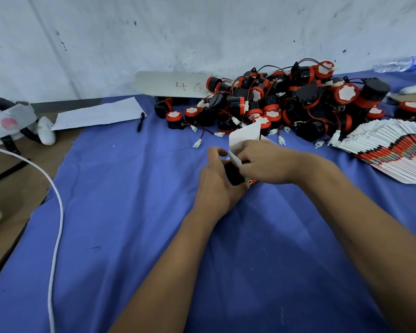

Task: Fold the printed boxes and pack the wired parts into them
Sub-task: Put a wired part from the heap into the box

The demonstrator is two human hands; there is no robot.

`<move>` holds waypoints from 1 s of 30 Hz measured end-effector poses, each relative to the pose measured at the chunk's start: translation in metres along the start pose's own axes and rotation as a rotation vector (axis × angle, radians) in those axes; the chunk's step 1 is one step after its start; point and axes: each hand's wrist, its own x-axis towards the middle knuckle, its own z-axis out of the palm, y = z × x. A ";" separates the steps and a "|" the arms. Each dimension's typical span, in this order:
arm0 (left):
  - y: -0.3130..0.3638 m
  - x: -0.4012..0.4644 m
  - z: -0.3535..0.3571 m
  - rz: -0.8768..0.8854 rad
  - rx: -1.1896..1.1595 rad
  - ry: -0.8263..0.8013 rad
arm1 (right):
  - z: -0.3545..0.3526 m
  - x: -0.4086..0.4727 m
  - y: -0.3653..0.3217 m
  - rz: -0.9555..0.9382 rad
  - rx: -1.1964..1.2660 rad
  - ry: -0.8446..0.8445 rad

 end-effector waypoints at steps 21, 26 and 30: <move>-0.004 0.001 -0.020 0.026 -0.095 -0.133 | 0.014 -0.006 0.004 -0.065 0.178 0.384; -0.002 -0.001 -0.023 0.028 -0.132 -0.146 | 0.013 -0.002 0.003 -0.048 0.088 0.187; -0.001 0.000 -0.023 0.017 -0.140 -0.162 | 0.009 -0.004 0.002 -0.011 0.115 0.211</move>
